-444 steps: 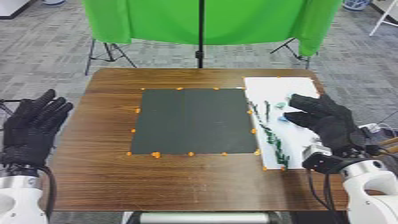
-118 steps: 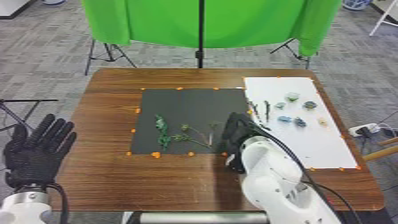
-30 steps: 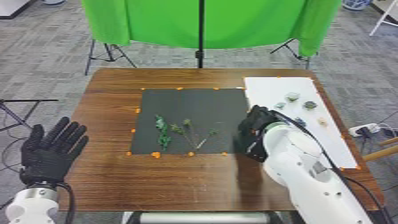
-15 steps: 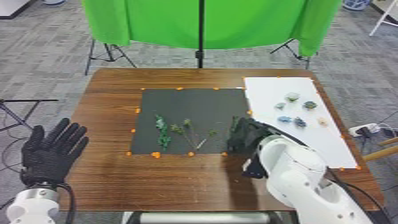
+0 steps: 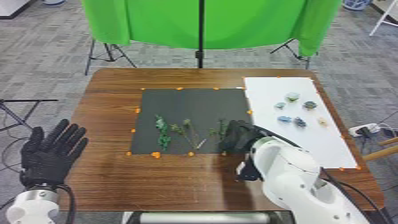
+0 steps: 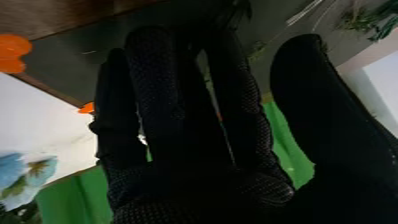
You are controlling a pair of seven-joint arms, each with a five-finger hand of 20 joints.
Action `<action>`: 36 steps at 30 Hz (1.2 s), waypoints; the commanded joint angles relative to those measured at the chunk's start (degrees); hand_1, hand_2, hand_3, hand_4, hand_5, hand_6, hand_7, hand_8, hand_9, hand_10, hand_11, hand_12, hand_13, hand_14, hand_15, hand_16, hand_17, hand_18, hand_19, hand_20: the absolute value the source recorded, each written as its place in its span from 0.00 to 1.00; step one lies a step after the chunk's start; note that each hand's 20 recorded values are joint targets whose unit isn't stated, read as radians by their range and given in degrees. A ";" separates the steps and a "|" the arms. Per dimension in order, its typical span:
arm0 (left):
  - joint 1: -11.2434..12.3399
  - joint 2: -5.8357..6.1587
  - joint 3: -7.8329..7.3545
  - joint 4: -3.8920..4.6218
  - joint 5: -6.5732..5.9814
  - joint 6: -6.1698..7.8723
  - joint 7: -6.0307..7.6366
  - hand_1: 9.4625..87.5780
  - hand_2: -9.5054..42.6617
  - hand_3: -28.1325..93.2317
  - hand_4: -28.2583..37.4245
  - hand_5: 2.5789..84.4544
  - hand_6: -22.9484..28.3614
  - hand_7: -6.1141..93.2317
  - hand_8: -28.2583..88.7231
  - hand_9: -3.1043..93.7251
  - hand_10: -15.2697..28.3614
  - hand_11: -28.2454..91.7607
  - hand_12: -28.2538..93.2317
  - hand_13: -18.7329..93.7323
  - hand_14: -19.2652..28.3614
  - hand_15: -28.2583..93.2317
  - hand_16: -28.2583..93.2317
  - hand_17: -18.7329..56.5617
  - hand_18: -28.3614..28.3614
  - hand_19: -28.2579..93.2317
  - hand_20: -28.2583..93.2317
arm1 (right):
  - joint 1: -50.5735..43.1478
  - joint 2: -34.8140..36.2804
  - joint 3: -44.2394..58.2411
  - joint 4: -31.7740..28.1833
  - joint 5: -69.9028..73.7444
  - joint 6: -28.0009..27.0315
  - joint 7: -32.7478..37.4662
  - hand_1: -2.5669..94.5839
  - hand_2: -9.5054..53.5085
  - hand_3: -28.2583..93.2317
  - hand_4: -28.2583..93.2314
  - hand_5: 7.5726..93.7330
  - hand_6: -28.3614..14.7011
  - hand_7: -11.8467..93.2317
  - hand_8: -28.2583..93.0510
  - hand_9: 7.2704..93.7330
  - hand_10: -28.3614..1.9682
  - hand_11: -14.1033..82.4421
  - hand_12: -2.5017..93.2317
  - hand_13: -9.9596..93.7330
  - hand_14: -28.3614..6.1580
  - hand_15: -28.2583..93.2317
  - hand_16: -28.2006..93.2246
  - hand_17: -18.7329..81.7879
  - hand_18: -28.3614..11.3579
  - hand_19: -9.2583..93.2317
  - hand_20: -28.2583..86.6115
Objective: Arrange flowers
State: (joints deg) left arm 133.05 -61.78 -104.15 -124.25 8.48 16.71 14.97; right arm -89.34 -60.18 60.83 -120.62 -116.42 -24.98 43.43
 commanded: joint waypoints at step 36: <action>-0.35 -0.27 1.06 1.32 3.34 -5.24 -0.33 0.26 0.49 0.82 0.00 0.52 0.63 0.15 0.17 0.46 0.70 0.39 0.32 0.49 0.72 0.50 0.19 0.17 0.74 0.51 0.33 | -2.86 1.72 7.60 -4.24 -6.27 14.68 -3.17 0.35 0.18 0.82 0.07 0.77 0.59 0.19 0.14 0.58 0.22 0.22 0.13 0.72 0.35 0.62 0.38 0.48 0.06 0.90 0.46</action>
State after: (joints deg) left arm 133.29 -61.97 -103.84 -123.25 11.86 11.91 14.67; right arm -93.46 -59.56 63.64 -123.93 -119.23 -12.07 42.20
